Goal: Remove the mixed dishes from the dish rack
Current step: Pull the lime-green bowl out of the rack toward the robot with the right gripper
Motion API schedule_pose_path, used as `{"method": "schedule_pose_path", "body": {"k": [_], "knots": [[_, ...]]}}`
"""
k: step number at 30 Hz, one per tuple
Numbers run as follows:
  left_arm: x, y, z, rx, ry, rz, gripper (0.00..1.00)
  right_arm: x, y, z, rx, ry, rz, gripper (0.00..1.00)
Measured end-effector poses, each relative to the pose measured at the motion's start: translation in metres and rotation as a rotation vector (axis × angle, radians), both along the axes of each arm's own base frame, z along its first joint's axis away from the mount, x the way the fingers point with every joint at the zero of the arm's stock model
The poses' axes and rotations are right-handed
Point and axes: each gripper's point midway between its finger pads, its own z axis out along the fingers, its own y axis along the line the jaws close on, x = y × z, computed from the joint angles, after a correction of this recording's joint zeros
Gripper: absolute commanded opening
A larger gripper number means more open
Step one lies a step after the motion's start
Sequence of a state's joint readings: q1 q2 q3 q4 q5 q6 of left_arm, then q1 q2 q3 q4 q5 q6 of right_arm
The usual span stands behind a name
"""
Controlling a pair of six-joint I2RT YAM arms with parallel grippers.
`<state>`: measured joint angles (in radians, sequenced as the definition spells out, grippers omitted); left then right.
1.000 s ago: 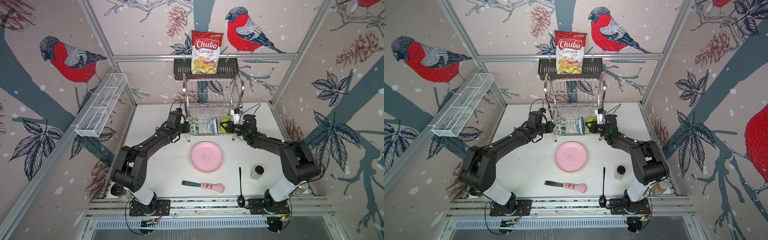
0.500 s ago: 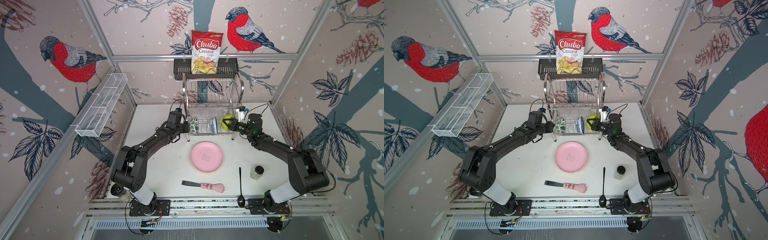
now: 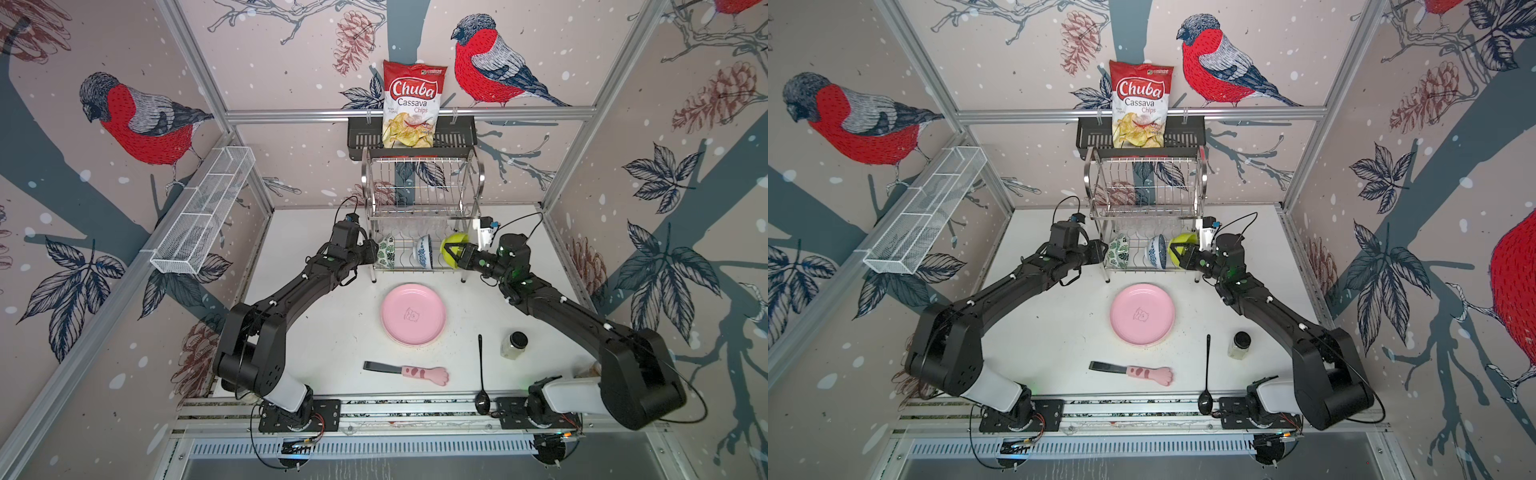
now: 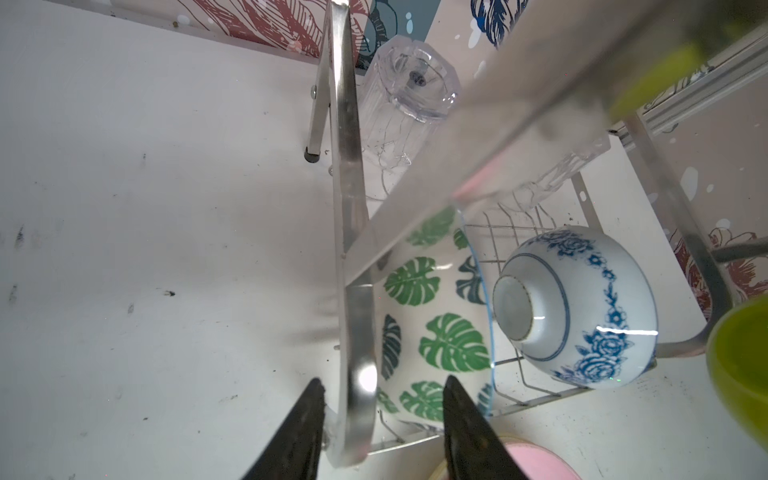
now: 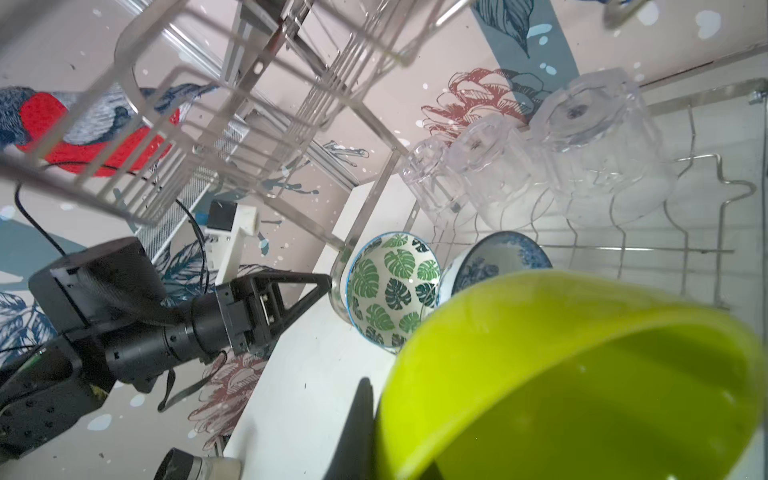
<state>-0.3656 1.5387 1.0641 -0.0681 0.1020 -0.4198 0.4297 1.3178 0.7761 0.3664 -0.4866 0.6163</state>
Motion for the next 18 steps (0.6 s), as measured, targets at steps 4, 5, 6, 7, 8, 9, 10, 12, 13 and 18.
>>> {"method": "schedule_pose_path", "body": {"k": [4, 5, 6, 7, 8, 9, 10, 12, 13, 18], "knots": [[-0.011, 0.005, 0.006, -0.002, -0.006, 0.004, 0.51, -0.031, 0.013, 0.001, -0.05, -0.019, 0.06, 0.06], [-0.015, 0.007, 0.007, -0.002, -0.006, 0.006, 0.52, -0.037, 0.013, 0.003, -0.06, -0.031, 0.065, 0.06], [-0.019, 0.008, 0.01, -0.002, -0.009, 0.007, 0.52, -0.042, 0.014, 0.005, -0.067, -0.041, 0.066, 0.06], [-0.022, 0.01, 0.011, -0.003, -0.014, 0.009, 0.52, -0.045, 0.014, 0.005, -0.077, -0.049, 0.063, 0.06], [-0.025, 0.012, 0.013, -0.008, -0.018, 0.013, 0.52, -0.049, 0.012, 0.003, -0.092, -0.05, 0.06, 0.06], [-0.03, 0.015, 0.013, -0.005, -0.016, 0.024, 0.52, -0.053, 0.011, -0.001, -0.103, -0.039, 0.057, 0.06], [-0.034, 0.017, 0.014, -0.009, -0.012, 0.029, 0.53, -0.056, 0.009, -0.004, -0.11, -0.031, 0.058, 0.06], [-0.041, 0.02, 0.016, -0.009, -0.013, 0.032, 0.54, -0.062, 0.004, -0.01, -0.134, -0.011, 0.043, 0.05], [-0.045, 0.021, 0.018, -0.013, -0.013, 0.035, 0.56, -0.063, 0.002, -0.01, -0.142, -0.009, 0.037, 0.05], [-0.064, 0.027, 0.046, -0.033, -0.057, 0.031, 0.71, -0.086, 0.015, -0.004, -0.213, -0.051, 0.086, 0.05]]}}
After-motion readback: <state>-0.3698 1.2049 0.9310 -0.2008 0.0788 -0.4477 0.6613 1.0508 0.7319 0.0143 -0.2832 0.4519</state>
